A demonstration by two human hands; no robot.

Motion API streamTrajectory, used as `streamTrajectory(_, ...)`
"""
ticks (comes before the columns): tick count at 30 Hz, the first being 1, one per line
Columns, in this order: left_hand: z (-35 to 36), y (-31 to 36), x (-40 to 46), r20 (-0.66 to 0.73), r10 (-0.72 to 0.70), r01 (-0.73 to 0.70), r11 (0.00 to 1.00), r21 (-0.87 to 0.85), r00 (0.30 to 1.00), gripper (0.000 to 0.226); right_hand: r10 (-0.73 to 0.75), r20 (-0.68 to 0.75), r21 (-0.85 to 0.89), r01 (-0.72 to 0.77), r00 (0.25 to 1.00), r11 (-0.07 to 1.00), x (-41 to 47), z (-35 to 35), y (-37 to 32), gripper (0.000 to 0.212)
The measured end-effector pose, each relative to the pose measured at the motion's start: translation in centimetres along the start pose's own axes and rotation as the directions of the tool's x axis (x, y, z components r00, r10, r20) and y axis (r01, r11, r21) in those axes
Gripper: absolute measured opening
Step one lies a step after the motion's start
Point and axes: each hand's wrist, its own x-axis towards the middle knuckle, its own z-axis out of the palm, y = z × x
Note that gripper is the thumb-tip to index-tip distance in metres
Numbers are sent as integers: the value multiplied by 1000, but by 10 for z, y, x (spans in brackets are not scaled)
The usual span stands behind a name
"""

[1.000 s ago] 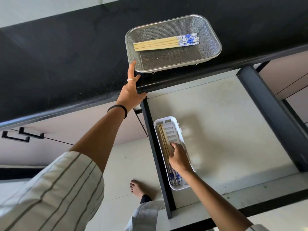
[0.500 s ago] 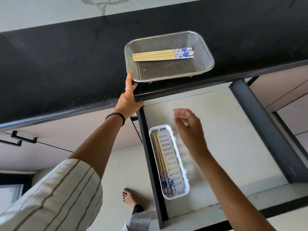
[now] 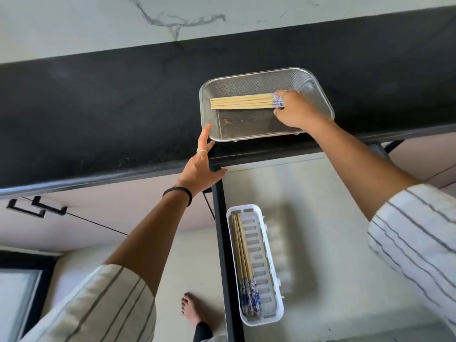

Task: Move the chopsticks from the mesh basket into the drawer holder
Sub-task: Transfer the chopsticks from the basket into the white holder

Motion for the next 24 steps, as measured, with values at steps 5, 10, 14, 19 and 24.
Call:
streamTrajectory(5, -1, -3, 1, -13, 13, -12, 1000, 7, 1000, 108, -44, 96, -188, 62, 994, 980, 28, 17, 7, 65)
streamTrajectory(10, 1, -6, 2, -27, 35, -35, 999, 22, 999, 108, -134, 20, -298, 134, 991, 945, 33, 30, 11, 54)
streamTrajectory(14, 2, -7, 2, -37, 22, -20, 999, 45, 999, 108, -176, 22, -437, 168, 984, 884, 36, 32, 5, 52)
streamTrajectory(19, 0, -5, 1, -60, 5, -2, 999, 51, 998, 110, -194, 69, -502, 202, 979, 841, 42, 29, 2, 48)
streamTrajectory(24, -1, -1, -2, -49, -12, 15, 998, 55, 999, 110, -237, 168, -543, 291, 957, 788, 39, 26, 2, 34)
